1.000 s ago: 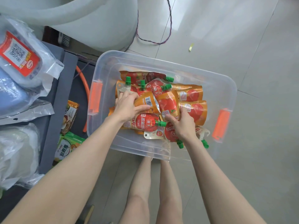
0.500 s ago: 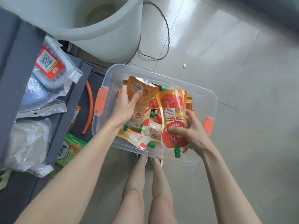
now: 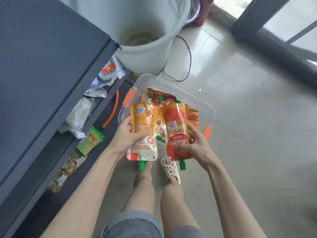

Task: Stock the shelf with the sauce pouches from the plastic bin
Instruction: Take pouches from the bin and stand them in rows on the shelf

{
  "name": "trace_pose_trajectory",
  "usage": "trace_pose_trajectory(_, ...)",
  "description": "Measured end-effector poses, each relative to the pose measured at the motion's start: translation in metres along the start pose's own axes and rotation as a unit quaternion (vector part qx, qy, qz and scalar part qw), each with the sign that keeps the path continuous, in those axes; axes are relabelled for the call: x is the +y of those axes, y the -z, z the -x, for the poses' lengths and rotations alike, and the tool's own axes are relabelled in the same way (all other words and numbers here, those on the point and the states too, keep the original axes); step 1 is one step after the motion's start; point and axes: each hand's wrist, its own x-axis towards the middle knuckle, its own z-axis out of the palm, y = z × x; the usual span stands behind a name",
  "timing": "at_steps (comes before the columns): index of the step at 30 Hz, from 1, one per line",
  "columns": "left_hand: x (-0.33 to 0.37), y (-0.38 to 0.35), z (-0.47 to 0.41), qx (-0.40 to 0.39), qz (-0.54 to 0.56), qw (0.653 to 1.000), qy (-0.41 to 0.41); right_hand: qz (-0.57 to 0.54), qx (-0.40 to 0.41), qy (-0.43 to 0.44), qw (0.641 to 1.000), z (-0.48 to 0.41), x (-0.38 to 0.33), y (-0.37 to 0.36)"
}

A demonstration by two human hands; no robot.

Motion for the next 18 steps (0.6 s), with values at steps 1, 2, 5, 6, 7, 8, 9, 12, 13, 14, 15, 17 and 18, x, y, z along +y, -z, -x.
trace_pose_trajectory(1, -0.003, 0.000, 0.019, 0.031, 0.011, 0.999, -0.009, 0.016, 0.006, 0.012, 1.000, 0.010, -0.004, -0.001)
trace_pose_trajectory(2, -0.007, 0.001, 0.038, 0.059, 0.022, 0.998, -0.013, 0.030, 0.011, 0.024, 0.999, 0.019, -0.008, -0.001)
trace_pose_trajectory(5, -0.019, 0.005, 0.093, 0.115, 0.054, 0.992, -0.019, 0.076, 0.006, 0.065, 0.995, 0.047, -0.025, -0.004)
trace_pose_trajectory(6, -0.022, 0.006, 0.112, 0.128, 0.073, 0.989, -0.023, 0.091, 0.001, 0.079, 0.993, 0.055, -0.032, -0.005)
trace_pose_trajectory(7, -0.025, 0.007, 0.129, 0.139, 0.096, 0.985, -0.030, 0.102, -0.009, 0.095, 0.990, 0.064, -0.041, -0.008)
trace_pose_trajectory(8, -0.027, 0.008, 0.147, 0.147, 0.118, 0.981, -0.037, 0.113, -0.022, 0.112, 0.987, 0.072, -0.050, -0.011)
trace_pose_trajectory(9, -0.028, 0.010, 0.165, 0.154, 0.136, 0.978, -0.046, 0.122, -0.035, 0.133, 0.983, 0.081, -0.060, -0.016)
trace_pose_trajectory(12, -0.028, 0.017, 0.216, 0.176, 0.177, 0.966, -0.073, 0.139, -0.086, 0.186, 0.969, 0.107, -0.092, -0.035)
trace_pose_trajectory(13, -0.028, 0.021, 0.233, 0.185, 0.187, 0.961, -0.086, 0.140, -0.112, 0.197, 0.964, 0.116, -0.102, -0.043)
trace_pose_trajectory(14, -0.028, 0.026, 0.250, 0.197, 0.193, 0.956, -0.101, 0.147, -0.139, 0.205, 0.958, 0.124, -0.112, -0.052)
trace_pose_trajectory(15, -0.028, 0.031, 0.268, 0.209, 0.197, 0.951, -0.117, 0.156, -0.164, 0.213, 0.950, 0.131, -0.122, -0.062)
trace_pose_trajectory(17, -0.028, 0.043, 0.302, 0.233, 0.200, 0.941, -0.144, 0.189, -0.205, 0.230, 0.932, 0.144, -0.141, -0.084)
trace_pose_trajectory(18, -0.028, 0.049, 0.319, 0.252, 0.202, 0.933, -0.161, 0.210, -0.221, 0.245, 0.920, 0.151, -0.151, -0.099)
